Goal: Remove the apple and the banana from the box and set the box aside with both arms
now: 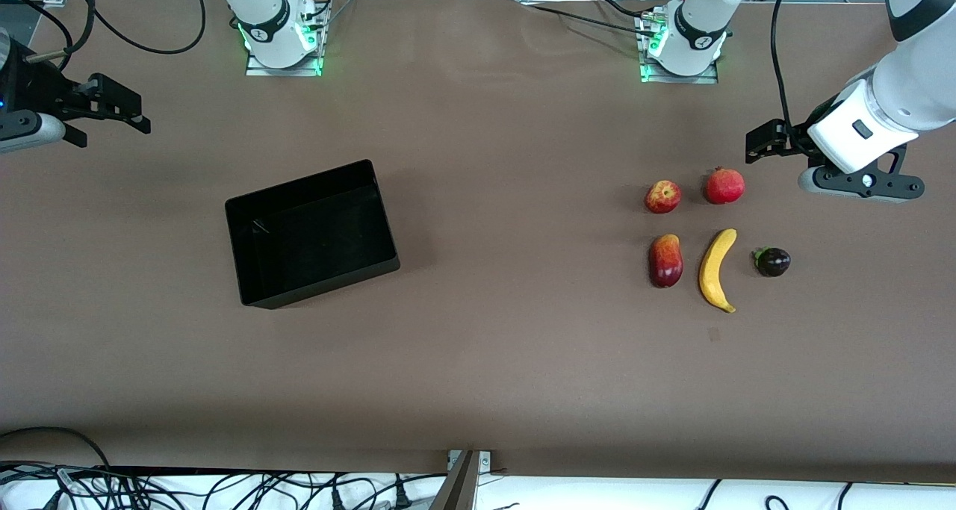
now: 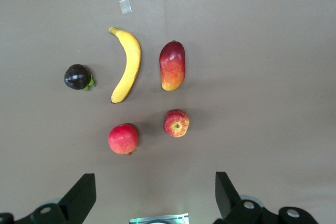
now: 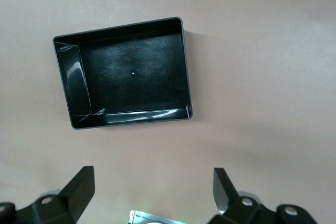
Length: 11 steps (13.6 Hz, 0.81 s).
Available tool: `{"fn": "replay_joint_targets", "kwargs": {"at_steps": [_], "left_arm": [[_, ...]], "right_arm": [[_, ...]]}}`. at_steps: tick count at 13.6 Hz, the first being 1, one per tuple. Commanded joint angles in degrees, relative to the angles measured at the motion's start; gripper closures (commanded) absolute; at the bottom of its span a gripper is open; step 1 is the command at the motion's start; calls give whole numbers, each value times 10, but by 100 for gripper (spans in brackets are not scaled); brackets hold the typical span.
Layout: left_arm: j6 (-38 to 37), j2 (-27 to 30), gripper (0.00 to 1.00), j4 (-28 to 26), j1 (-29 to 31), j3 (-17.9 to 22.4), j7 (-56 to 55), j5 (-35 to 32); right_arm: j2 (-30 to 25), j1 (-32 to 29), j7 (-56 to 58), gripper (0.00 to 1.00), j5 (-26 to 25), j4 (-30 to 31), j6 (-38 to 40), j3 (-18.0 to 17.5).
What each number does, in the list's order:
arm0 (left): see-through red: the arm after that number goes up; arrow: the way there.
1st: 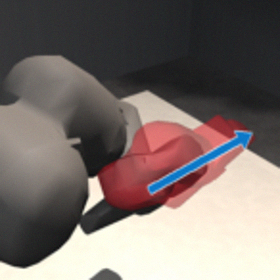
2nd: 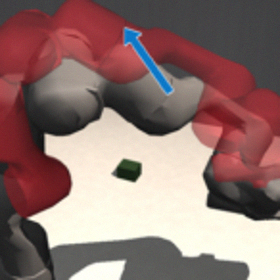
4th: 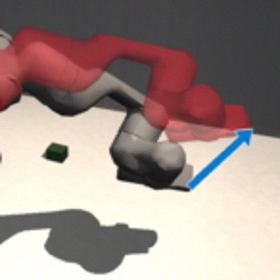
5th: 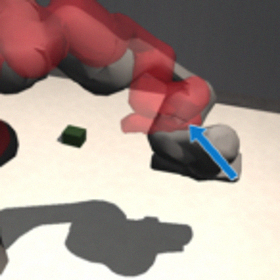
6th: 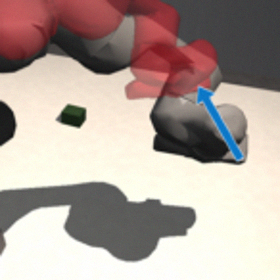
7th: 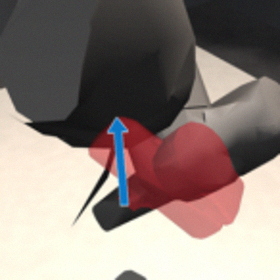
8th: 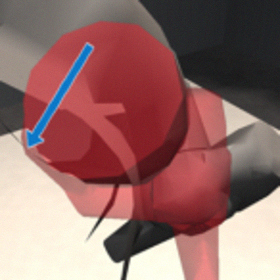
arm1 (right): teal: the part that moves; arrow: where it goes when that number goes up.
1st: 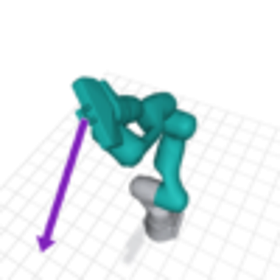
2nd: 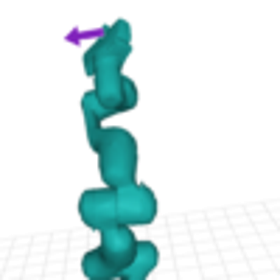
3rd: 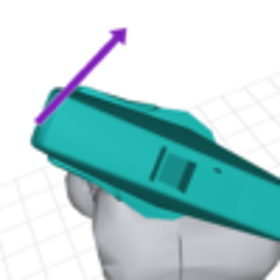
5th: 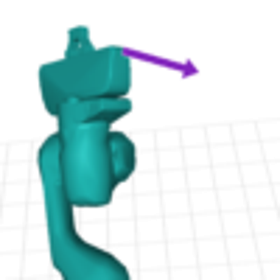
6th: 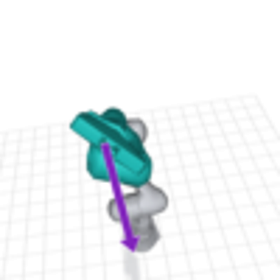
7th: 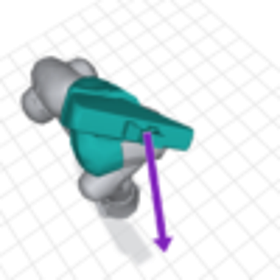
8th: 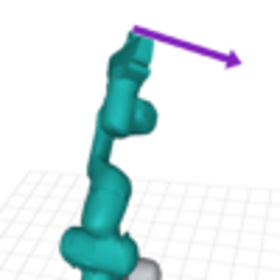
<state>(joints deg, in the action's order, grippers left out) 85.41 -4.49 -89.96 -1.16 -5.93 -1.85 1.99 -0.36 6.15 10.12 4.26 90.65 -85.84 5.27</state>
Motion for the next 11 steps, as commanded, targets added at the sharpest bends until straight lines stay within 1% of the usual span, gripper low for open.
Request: {"fn": "replay_joint_targets", "kwargs": {"at_steps": [1, 5, 8, 11], "left_arm": [[-16, -11, 0, 22, -2, -5, 3, 11], [-15, -11, 0, 22, -2, -6, 3, 11], [-16, -11, 0, 22, -2, -6, 3, 11], [-15, -11, 0, 22, -2, -6, 3, 11]], "right_arm": [[4, -14, -4, 0, -7, -3, 7, -20], [4, -12, -6, 0, -10, -4, 0, -24], [4, -8, -6, 0, -31, -6, -8, -25], [6, -3, -6, 0, -35, -6, -9, -25]]}}
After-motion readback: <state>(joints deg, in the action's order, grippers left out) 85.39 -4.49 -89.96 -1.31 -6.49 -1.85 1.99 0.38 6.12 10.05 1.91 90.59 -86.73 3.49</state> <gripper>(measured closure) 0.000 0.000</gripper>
